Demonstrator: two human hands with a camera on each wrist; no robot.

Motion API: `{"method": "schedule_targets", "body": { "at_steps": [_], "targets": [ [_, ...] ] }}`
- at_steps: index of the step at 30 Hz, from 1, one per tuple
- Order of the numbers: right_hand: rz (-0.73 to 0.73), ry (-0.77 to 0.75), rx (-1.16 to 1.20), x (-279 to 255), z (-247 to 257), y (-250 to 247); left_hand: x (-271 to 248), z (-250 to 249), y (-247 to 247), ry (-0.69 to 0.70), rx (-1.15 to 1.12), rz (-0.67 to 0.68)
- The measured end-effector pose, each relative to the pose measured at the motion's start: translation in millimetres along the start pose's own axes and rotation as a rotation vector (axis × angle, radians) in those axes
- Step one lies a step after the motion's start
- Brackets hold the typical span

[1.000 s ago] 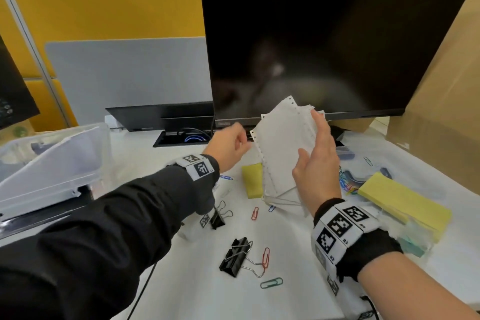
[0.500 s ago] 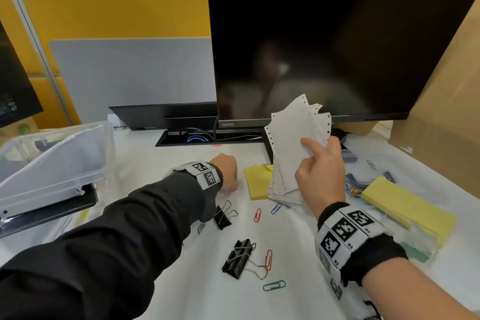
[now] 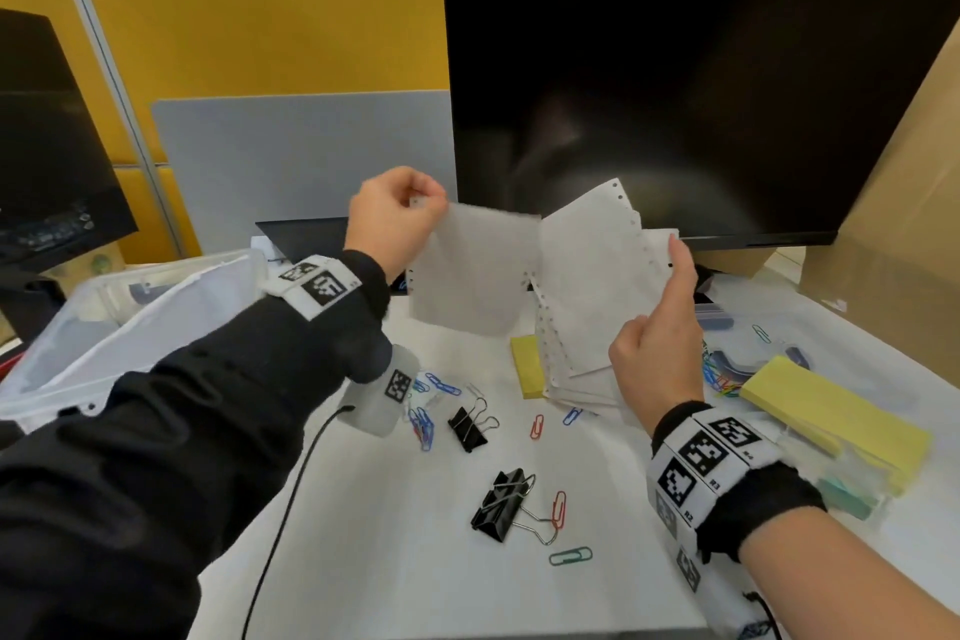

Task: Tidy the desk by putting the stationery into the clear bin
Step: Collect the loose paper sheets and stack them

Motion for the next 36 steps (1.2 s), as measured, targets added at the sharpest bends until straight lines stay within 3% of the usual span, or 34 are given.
{"method": "schedule_targets", "body": {
  "at_steps": [4, 8, 12, 15, 20, 22, 26, 36],
  "targets": [
    [0.039, -0.034, 0.061, -6, 6, -1, -13, 2, 12, -0.305, -0.438, -0.024],
    [0.109, -0.004, 0.092, -10, 3, 3, -38, 22, 40, -0.486, -0.451, -0.041],
    [0.15, 0.03, 0.085, -11, -1, 6, -55, 28, 61, -0.573, -0.514, -0.027],
    [0.165, 0.0, 0.061, -10, 0, 6, -59, 28, 71, -0.561, -0.504, -0.018],
    [0.165, -0.057, 0.116, -14, 3, 8, -55, 17, 67, -0.387, -0.468, -0.222],
    [0.146, -0.043, 0.138, -13, 4, 7, -54, 9, 66, -0.32, -0.514, -0.24],
    [0.12, -0.009, 0.019, -8, 1, 4, -56, -2, 69, -0.297, -0.578, -0.132],
    [0.155, 0.067, -0.041, -2, -13, 12, -60, 1, 74, -0.267, -0.439, 0.059]
  ]
}}
Point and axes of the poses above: each hand's wrist, its own x-axis towards the middle knuckle, its own y-axis out of the palm, z = x × y, the point moved 2 cm from there along x, towards the middle knuckle, and after that the axes turned 7 degrees about y, right-handed, at the moved point
